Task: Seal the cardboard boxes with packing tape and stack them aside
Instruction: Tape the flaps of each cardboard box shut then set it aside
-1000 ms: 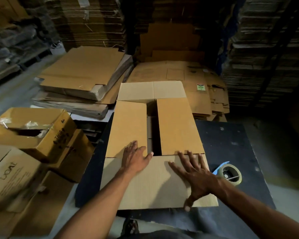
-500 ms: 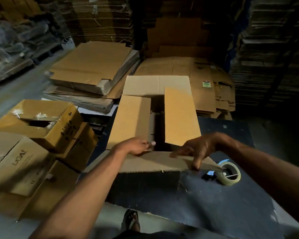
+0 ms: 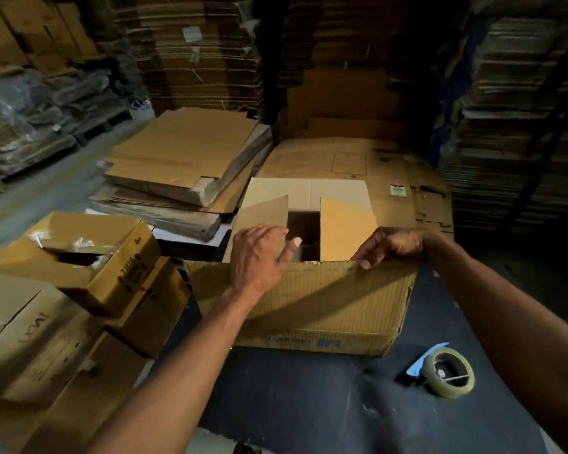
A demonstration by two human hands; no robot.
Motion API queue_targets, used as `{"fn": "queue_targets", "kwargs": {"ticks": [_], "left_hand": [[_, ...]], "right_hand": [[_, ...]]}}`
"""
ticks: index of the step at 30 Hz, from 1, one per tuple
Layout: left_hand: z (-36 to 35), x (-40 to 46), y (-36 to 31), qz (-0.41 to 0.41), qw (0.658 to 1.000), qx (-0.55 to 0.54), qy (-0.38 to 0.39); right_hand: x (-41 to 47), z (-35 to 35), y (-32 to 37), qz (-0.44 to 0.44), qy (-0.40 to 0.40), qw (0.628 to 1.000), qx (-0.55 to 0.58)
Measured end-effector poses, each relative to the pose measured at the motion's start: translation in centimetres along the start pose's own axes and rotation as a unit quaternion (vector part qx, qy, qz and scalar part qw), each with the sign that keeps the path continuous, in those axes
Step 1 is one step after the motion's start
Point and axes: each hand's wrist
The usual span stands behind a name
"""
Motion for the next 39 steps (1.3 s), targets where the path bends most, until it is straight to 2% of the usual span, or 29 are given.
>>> {"fn": "queue_targets", "kwargs": {"ticks": [2,5,7,13,16,19,21,24,26,29,32,35,39], "left_hand": [[-1.7,-1.3,-0.2,-0.027,0.996,0.068,-0.049],[-4.0,-3.4,-1.2,-0.046,0.993,0.105,-0.031],[-5.1,-3.8,-1.2,-0.039,0.992,0.119,-0.006],[-6.7,-0.9,-0.5,-0.076,0.988,0.122,0.061],[-7.9,0.7,0.6,-0.05,0.981,0.122,0.142],[-9.3,0.9,1.9,-0.017,0.972,0.138,0.192],[-10.2,0.0,2.5,0.02,0.969,0.132,0.206],[-11.0,-2.6,2.6,0.073,0.974,0.114,0.183],[-11.1,-4.2,2.5,0.12,0.973,0.099,0.168],[-11.6,-5.6,3.5,0.173,0.962,0.088,0.192],[-12.2,-4.7,7.0,0.173,0.954,0.09,0.229],[-12.0,-2.6,12.0,0.137,0.951,0.094,0.261],[-10.4,-1.9,17.1,0.03,0.949,0.101,0.297]], "right_hand": [[-0.2,0.0,0.6,-0.013,-0.019,0.999,-0.024],[-0.3,-0.6,2.0,-0.035,-0.04,0.993,-0.11],[-0.2,-1.4,2.6,-0.042,-0.069,0.982,-0.173],[-0.1,-2.6,1.6,-0.059,-0.155,0.952,-0.258],[1.4,-3.6,0.7,-0.09,-0.188,0.935,-0.286],[3.8,-5.4,-1.6,-0.139,-0.245,0.898,-0.337],[4.6,-6.3,-4.1,-0.185,-0.298,0.884,-0.31],[4.9,-7.4,-6.7,-0.246,-0.378,0.882,-0.138],[5.3,-8.5,-7.5,-0.293,-0.398,0.864,-0.101],[5.8,-11.6,-6.7,-0.317,-0.376,0.858,-0.15],[6.2,-16.4,-3.9,-0.309,-0.325,0.863,-0.233],[6.9,-21.8,0.0,-0.261,-0.261,0.882,-0.294],[8.6,-27.0,4.2,-0.19,-0.174,0.914,-0.315]]}}
Point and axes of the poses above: each hand's wrist, its own x-axis towards the middle knuckle, its own z-axis out of the back of the hand, y = z × x, and after that the axes turned 2 degrees about -y, right-handed
